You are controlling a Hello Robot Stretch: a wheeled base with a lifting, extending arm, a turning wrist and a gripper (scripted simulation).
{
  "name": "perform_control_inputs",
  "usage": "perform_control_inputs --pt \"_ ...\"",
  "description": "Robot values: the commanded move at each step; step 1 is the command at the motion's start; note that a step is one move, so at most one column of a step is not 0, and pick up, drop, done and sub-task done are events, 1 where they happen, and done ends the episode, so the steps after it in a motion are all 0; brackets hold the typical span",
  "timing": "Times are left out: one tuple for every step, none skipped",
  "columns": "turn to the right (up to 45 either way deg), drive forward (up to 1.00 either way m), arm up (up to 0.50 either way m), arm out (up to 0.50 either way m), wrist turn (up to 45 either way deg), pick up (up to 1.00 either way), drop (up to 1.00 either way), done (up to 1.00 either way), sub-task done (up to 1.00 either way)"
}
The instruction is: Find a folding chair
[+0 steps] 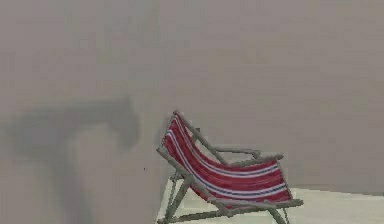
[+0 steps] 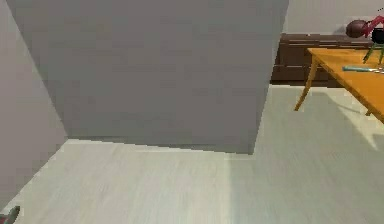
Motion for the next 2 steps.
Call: perform_control_inputs --pt "12.0 0.0 0.0 0.0 0.0 0.0 0.0 0.0 0.0" --pt "0.0 0.0 0.0 0.0 0.0 0.0 0.0 1.0 0.0"
